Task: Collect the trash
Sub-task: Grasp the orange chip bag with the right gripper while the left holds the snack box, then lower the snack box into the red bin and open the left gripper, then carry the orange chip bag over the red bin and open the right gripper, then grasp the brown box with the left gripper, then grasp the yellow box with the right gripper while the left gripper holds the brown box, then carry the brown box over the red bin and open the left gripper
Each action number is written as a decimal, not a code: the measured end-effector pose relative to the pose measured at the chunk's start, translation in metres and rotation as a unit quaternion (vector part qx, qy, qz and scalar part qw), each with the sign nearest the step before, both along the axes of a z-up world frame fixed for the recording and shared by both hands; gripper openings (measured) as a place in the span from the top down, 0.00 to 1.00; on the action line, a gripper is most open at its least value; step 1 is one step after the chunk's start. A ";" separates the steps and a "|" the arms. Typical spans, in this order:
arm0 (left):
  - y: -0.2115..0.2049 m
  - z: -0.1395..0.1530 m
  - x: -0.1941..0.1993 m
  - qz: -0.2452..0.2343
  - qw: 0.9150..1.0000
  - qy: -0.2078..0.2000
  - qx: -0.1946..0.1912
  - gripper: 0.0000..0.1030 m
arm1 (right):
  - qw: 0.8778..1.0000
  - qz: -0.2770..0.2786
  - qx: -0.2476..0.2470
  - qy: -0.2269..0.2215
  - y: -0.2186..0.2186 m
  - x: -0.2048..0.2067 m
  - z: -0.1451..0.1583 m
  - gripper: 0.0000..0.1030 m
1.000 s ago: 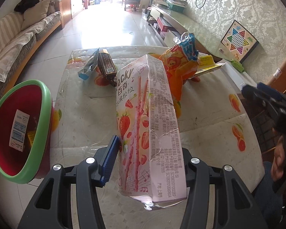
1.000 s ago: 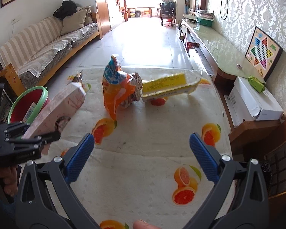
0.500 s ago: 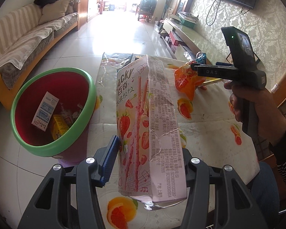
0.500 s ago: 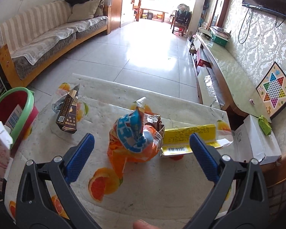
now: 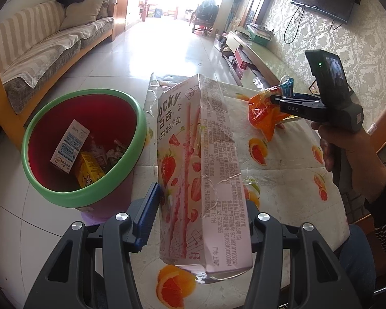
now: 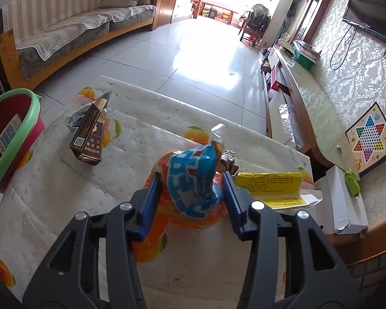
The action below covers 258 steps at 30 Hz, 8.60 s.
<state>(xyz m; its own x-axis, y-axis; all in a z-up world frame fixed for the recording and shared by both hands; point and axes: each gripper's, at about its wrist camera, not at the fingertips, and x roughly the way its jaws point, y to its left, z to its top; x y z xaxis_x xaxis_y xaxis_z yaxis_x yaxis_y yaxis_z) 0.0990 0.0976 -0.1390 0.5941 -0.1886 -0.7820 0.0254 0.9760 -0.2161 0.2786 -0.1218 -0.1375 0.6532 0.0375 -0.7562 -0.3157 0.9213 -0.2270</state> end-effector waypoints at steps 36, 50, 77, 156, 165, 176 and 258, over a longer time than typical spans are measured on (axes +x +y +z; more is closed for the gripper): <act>0.143 -0.002 0.049 0.121 0.992 0.004 0.037 0.50 | 0.994 0.055 0.079 -0.059 0.060 -0.087 0.097 0.63; 0.174 -0.023 0.020 0.166 0.986 0.016 0.016 0.08 | 0.986 0.128 0.089 -0.051 0.150 -0.093 0.100 0.63; 0.221 -0.016 -0.048 0.231 0.973 0.000 -0.004 0.08 | 0.966 0.248 0.065 0.033 0.315 -0.092 0.030 0.63; -0.086 -0.076 0.224 0.008 0.992 0.110 0.052 0.78 | 0.979 -0.130 0.159 0.018 -0.171 -0.077 -0.003 0.05; -0.087 -0.028 0.167 -0.033 0.997 0.054 0.042 0.78 | 0.985 -0.088 0.149 0.007 -0.128 -0.030 0.005 0.05; -0.077 -0.023 0.107 -0.042 0.998 0.045 0.017 0.78 | 0.951 -0.219 0.215 0.021 -0.151 0.021 -0.015 0.05; 0.184 -0.030 0.054 0.194 0.981 -0.008 -0.019 0.33 | 0.979 0.132 0.157 0.013 0.155 -0.089 0.068 0.92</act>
<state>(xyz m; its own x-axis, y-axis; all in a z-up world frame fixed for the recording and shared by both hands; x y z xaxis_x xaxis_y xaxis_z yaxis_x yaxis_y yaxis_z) 0.1528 0.2813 -0.1690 0.6396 0.0251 -0.7683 -0.3428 0.9039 -0.2559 0.1895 0.0328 -0.0695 0.5707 0.4357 -0.6960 -0.5541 0.8299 0.0653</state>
